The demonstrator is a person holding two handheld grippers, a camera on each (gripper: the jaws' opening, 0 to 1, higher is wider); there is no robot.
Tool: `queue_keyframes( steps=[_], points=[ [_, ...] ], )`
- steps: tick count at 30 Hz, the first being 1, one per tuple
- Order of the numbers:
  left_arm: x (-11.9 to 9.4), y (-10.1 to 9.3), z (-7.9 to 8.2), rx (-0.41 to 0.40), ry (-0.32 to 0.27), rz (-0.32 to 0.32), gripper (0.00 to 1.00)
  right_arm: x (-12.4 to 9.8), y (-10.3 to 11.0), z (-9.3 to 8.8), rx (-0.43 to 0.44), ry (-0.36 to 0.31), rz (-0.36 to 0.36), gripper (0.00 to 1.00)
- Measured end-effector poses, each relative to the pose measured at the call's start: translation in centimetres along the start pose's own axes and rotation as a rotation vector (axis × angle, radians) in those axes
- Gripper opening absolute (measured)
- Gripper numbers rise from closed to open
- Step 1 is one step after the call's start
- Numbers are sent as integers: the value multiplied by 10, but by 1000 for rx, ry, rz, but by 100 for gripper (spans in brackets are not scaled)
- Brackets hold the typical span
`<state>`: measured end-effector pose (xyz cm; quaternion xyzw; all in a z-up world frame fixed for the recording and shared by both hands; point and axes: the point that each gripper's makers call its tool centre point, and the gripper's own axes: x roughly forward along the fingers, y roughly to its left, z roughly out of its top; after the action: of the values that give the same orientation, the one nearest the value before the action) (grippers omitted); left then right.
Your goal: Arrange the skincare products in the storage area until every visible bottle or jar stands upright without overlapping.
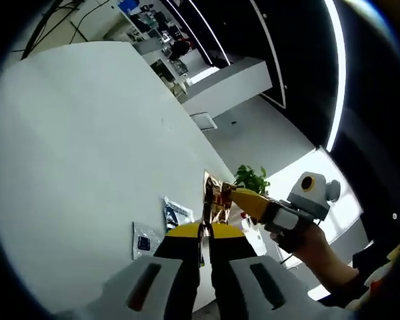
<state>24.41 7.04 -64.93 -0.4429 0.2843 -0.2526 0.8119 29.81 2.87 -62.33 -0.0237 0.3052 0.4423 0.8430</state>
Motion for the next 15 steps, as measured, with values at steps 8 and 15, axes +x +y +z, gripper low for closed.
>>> queue_keyframes(
  steps=[8,15],
  points=[
    [22,16,-1,-26,20,54,0,9,-14,-13,21,34,-46,1],
    [33,27,-1,-26,36,104,0,22,-33,-26,6,58,-86,1]
  ],
)
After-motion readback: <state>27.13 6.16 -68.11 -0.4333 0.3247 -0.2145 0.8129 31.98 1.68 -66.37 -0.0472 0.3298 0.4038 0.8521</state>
